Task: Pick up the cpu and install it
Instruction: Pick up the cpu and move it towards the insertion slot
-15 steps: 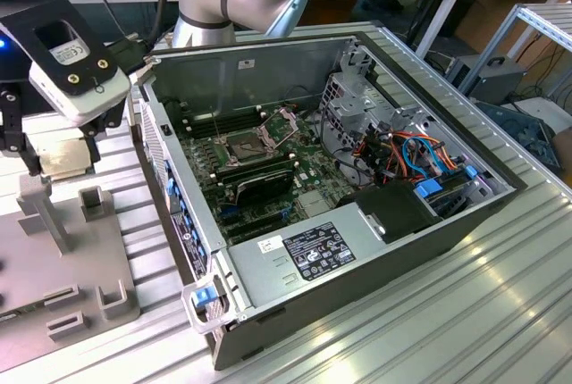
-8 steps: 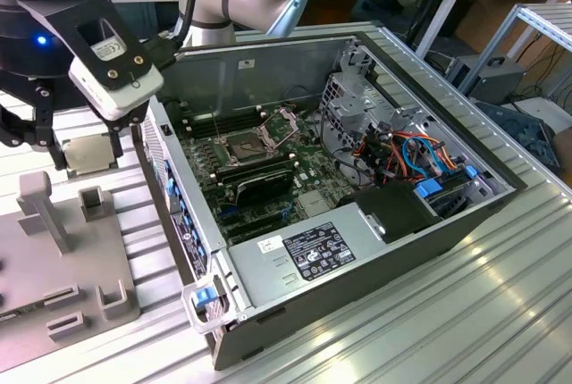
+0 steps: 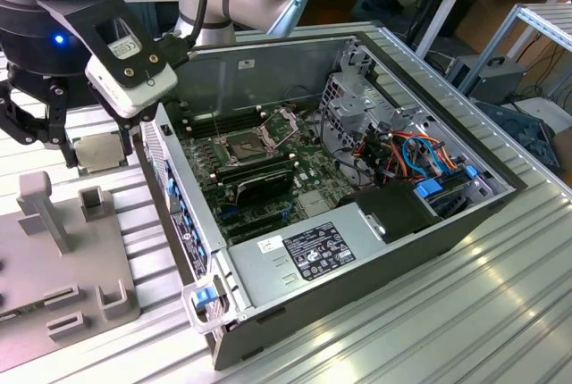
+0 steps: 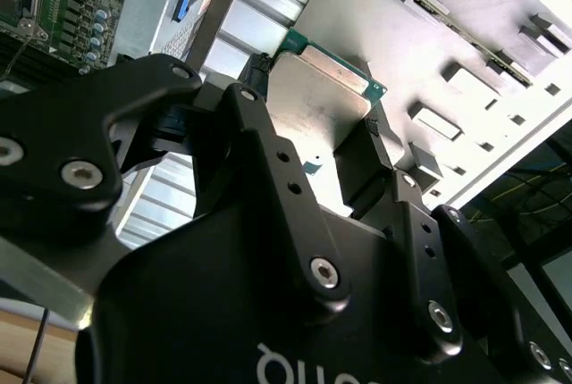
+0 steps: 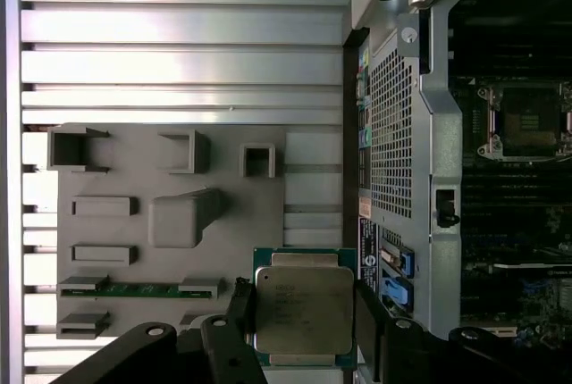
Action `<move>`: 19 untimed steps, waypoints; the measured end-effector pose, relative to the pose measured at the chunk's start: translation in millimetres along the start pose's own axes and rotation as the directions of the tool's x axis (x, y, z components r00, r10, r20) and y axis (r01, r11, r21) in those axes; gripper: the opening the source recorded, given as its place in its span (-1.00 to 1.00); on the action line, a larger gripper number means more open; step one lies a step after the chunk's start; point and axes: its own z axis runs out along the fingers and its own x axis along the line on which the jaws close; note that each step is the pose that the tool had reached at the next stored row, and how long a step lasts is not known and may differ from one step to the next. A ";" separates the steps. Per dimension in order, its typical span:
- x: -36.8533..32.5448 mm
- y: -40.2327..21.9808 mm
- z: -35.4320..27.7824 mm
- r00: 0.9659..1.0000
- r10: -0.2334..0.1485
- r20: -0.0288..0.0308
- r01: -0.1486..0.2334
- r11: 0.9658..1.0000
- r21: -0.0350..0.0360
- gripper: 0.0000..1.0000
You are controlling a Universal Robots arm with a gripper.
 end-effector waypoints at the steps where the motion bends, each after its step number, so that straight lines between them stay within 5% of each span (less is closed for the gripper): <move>1: 0.0 0.0 0.0 1.000 0.000 0.000 0.000 1.000 0.000 0.09; 7: -2.3 0.0 0.1 1.000 0.000 0.000 0.000 1.000 0.000 0.09; 19: -21.8 0.1 0.6 1.000 0.000 0.000 0.000 1.000 0.000 0.09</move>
